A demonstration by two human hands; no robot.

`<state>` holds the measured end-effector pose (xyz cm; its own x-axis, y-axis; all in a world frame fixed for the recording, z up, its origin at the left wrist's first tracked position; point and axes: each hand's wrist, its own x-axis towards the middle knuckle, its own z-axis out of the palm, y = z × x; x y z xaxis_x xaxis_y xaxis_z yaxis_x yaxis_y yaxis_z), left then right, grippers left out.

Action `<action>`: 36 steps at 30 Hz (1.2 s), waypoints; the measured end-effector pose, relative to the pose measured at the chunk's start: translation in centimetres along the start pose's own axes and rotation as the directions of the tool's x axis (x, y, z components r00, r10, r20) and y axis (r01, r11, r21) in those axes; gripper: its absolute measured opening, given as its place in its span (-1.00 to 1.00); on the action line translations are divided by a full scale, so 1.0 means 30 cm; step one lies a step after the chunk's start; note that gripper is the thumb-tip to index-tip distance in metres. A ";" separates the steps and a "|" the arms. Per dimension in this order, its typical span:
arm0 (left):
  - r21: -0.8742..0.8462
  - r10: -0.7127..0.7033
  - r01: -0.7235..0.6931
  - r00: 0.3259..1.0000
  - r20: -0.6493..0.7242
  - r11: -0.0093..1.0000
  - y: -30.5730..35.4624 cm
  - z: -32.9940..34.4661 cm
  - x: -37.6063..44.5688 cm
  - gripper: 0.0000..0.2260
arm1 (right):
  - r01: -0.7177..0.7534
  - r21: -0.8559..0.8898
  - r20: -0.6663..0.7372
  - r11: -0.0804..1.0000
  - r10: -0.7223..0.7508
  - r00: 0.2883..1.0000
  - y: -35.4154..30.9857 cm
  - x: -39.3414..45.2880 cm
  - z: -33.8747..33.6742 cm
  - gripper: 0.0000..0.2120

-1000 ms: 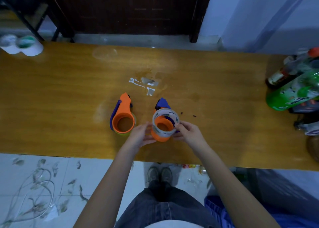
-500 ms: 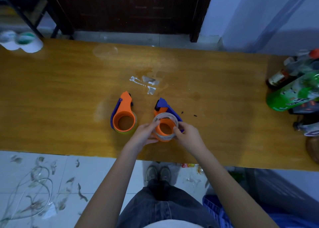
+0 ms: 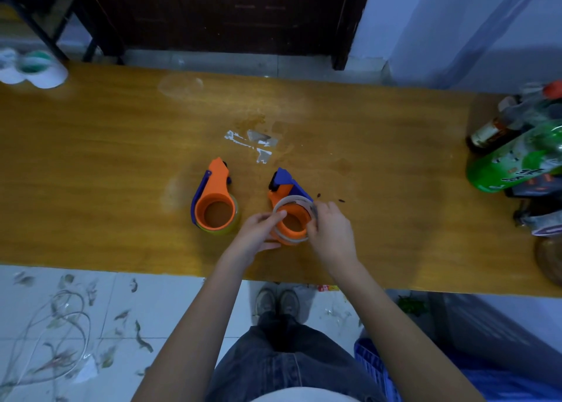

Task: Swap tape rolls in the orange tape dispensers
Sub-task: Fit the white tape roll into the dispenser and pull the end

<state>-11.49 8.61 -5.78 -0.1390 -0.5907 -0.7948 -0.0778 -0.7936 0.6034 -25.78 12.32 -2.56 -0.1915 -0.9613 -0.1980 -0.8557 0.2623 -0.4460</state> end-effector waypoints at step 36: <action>0.825 0.521 -0.357 0.849 0.090 0.439 0.192 -0.022 -0.226 -0.44 | -0.581 0.753 0.578 0.308 0.110 0.808 -0.017 -0.007 0.044 -0.72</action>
<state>-10.35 7.95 3.04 -0.2475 -0.9017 -0.3546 -0.7989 -0.0172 0.6013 -24.67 12.51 -3.45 0.0295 -0.6998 -0.7138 0.2097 0.7025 -0.6801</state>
